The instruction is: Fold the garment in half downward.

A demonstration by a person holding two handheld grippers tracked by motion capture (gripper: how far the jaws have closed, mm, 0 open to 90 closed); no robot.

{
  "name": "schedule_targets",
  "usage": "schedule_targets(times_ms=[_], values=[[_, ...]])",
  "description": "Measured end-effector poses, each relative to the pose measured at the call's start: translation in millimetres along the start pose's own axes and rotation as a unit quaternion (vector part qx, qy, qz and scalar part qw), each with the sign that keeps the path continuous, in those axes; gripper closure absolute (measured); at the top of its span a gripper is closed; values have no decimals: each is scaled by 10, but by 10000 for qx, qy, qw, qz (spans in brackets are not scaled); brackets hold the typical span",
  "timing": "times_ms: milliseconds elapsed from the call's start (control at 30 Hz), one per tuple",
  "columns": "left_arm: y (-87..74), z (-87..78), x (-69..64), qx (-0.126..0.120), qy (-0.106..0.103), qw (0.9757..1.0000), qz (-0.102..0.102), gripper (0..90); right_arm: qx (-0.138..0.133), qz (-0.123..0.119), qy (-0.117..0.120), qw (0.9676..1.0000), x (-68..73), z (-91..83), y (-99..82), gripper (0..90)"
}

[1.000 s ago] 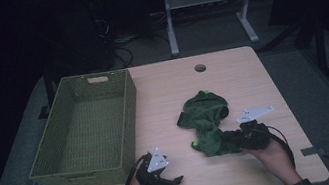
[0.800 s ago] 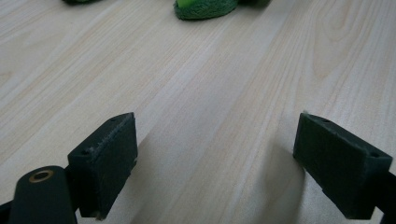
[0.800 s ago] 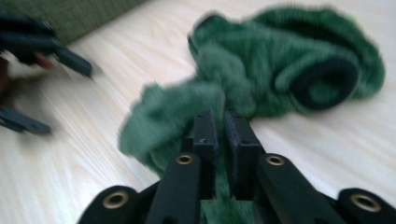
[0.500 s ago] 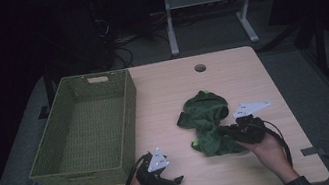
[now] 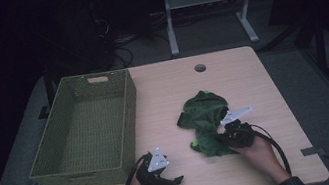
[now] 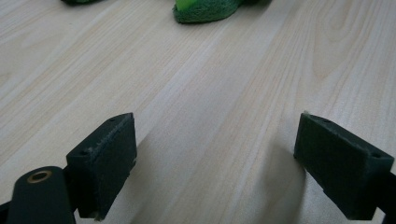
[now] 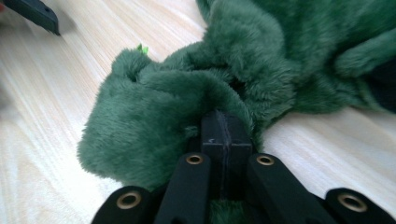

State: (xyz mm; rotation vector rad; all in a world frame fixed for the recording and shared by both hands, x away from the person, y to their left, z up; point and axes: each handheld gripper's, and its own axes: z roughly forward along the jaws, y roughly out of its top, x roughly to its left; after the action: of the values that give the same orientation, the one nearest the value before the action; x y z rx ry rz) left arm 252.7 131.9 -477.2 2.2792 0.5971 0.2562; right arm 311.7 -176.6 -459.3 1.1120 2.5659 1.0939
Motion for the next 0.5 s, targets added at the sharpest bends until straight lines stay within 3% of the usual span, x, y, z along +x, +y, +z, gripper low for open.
schedule_targets(times_ms=[67,100,233,500], values=[[0,0,0,0,-1,10000,-2,124,-52,-6,3,10000,-9,-35,2,861],[0,0,0,-3,-1,10000,-3,124,-225,16,-8,9997,-22,-123,7,841],[1,-1,2,2,6,10000,14,124,-470,48,-89,9988,-59,-302,-11,818],[-1,1,-3,-2,-11,10000,-22,124,-741,204,-246,9967,-180,-547,-153,707]])
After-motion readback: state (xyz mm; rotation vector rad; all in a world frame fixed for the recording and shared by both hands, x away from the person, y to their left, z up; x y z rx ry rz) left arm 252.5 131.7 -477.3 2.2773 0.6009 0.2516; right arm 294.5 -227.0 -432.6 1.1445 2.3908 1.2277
